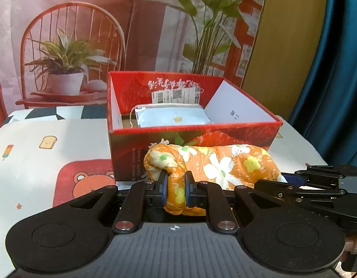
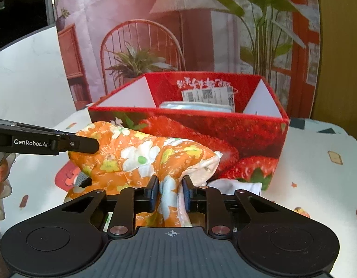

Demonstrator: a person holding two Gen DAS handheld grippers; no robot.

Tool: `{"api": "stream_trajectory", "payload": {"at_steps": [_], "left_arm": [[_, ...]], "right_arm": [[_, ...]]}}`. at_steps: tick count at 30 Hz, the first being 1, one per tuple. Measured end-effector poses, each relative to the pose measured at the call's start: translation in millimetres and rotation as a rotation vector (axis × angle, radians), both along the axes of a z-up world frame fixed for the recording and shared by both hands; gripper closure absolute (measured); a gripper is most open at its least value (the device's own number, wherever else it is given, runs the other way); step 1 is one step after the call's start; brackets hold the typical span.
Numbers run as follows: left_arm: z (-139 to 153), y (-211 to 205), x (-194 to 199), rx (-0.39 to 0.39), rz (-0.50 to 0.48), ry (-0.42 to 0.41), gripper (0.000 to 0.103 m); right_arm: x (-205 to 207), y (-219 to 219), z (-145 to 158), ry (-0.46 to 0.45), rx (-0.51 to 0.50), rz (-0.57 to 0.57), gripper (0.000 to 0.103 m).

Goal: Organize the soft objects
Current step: 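Lift the orange floral cloth and carry it toward the red box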

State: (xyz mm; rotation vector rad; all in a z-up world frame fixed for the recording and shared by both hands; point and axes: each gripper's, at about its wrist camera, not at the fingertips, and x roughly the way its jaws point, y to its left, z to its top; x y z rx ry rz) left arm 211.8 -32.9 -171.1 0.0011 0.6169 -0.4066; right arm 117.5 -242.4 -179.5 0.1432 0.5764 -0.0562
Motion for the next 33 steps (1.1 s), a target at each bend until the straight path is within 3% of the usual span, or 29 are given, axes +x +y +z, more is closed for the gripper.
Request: {"api": "stream_trajectory", "payload": {"at_steps": [19,33], "left_arm": [[36.6,17.4,-17.1,-0.063,0.025,-0.088,0.088],[73.2,-1.5,50.4,-0.067,0.041,-0.154,0.088]], "right_arm": [[-5.8,11.3,41.7,-0.109,-0.001,0.029,0.087],[58.8,-26.2,92.6,-0.165,-0.038,0.030,0.088]]}}
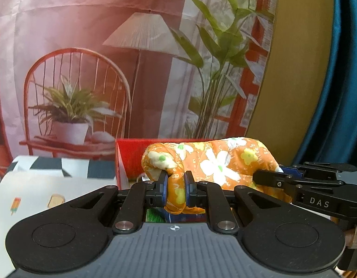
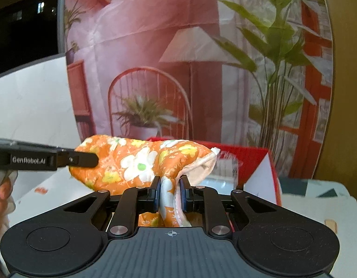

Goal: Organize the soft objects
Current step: 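Lift the orange floral cloth and carry it toward the red box, then lower the orange cloth into the red box and open the left gripper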

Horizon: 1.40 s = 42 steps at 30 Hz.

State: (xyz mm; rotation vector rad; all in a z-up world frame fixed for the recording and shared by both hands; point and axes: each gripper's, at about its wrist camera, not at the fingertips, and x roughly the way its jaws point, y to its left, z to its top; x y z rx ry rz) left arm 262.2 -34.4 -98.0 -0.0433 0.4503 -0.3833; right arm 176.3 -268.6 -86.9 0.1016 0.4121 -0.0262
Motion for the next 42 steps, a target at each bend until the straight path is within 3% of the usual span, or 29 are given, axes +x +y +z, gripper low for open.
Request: {"api": "stream_trajectory", "payload": {"at_steps": [8,18,28,42], "left_arm": [[-3.2,-14.0,54.6,0.020,0.016,0.022,0.088],[-37.7,-26.0,98.8,0.062,0.006,0.116,0.088],[-64.3,-27.1,112.7,0.098,-0.025,0.208,0.088],[-75.7,-28.6,112.4,0.124,-0.041,0.267,0.083]], "right_arm": [[51.1,-26.7,-2.4,0.017,-0.050,-0.016,0.088],[92.9,-52.3,-41.7,0.103,-0.056,-0.038,0.088],[106.7,-59.6,-77.4,0.225,-0.022,-0.050,0.088],[106.6,-61.8,-89.3,0.315,0.018,-0.075,0.088]]}}
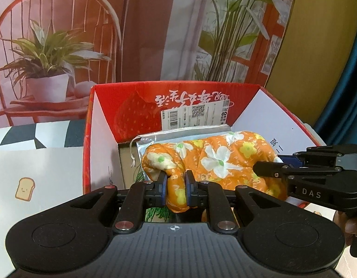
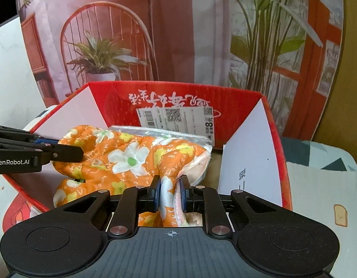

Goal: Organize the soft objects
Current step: 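Lower the orange cloth into the red box and open the left gripper, then move both tools down to the black eye mask beside the box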

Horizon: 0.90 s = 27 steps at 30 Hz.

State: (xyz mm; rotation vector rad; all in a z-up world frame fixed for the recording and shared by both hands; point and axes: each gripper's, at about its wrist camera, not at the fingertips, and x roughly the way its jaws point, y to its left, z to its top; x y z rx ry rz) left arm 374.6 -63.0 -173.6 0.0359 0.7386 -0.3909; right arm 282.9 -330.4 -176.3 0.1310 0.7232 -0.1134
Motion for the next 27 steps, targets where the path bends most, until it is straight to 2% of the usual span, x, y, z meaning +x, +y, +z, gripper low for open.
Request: {"api": "stream_trajectory", "payload": {"at_steps": [2,5,9,13,14,16,19,22,27], "left_arm": [[2.3,2.0,-1.2,0.003,0.006,-0.010,0.082],[6.5,4.7,-5.0,0.013,0.015,-0.028,0.070],[15.2,10.6,-14.8,0.015,0.026,-0.057,0.046],[27.0,18.1,-29.6,0.001,0.030,-0.096,0.025],[30.7,20.6,-34.3,-0.005,0.029,-0.107,0.023],[37.3,24.3,-43.3,-0.015,0.021,-0.126,0.010],[45.2,28.2,-58.4,-0.019,0.016,-0.160,0.003],[50.7,30.2,-72.2,-0.006,0.013,-0.175,0.001],[55.0,34.6,-97.5,0.013,0.016,-0.189,0.000]], "right_arm": [[0.3,0.1,0.5,0.004,-0.001,-0.005,0.087],[0.0,1.0,1.9,0.007,-0.024,-0.025,0.077],[-7.1,2.1,7.1,-0.015,-0.055,-0.053,0.067],[-19.9,6.7,18.5,-0.062,-0.085,-0.042,0.044],[-23.1,8.0,21.5,-0.072,-0.092,-0.041,0.041],[-29.2,9.6,28.2,-0.092,-0.102,-0.041,0.028],[-40.7,12.2,38.5,-0.127,-0.113,-0.060,0.009],[-53.6,15.7,47.3,-0.155,-0.111,-0.059,0.000],[-75.6,24.1,54.2,-0.186,-0.102,-0.067,0.000]]}}
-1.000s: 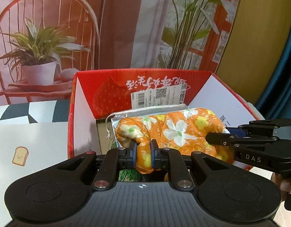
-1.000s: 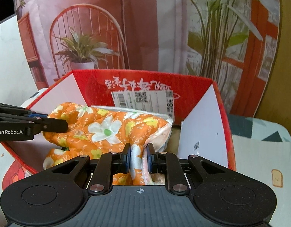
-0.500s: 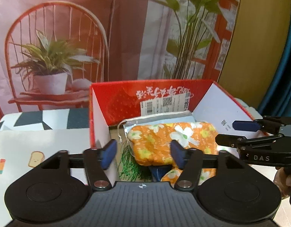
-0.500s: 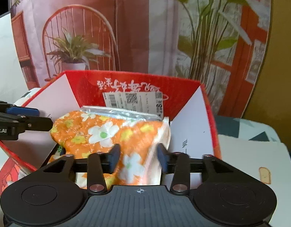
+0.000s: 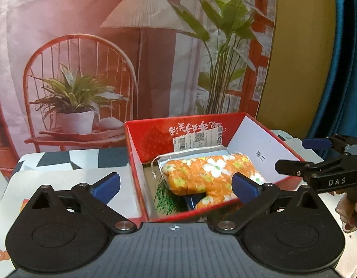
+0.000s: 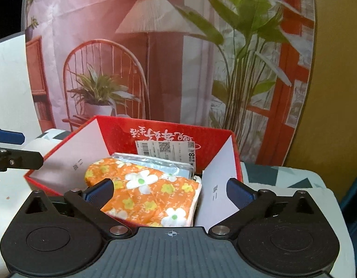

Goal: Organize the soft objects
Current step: 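Move both tools down to the black eye mask beside the box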

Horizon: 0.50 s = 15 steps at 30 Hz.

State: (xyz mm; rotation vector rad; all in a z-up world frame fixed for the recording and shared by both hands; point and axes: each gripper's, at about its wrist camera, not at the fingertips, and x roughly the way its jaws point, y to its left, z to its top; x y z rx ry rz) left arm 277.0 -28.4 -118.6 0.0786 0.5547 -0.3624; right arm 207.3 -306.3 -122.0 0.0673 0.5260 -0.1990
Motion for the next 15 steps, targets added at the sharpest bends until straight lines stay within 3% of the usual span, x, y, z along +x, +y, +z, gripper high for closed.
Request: {"api": "stream_trajectory", "payload": {"at_steps": [15], "left_arm": [[-14.1,12.1,-61.6,0.023,0.040,-0.007,0.000]], "right_arm": [[-63.2,34.5,-11.2,-0.063,0.013,0.027,0.000]]}}
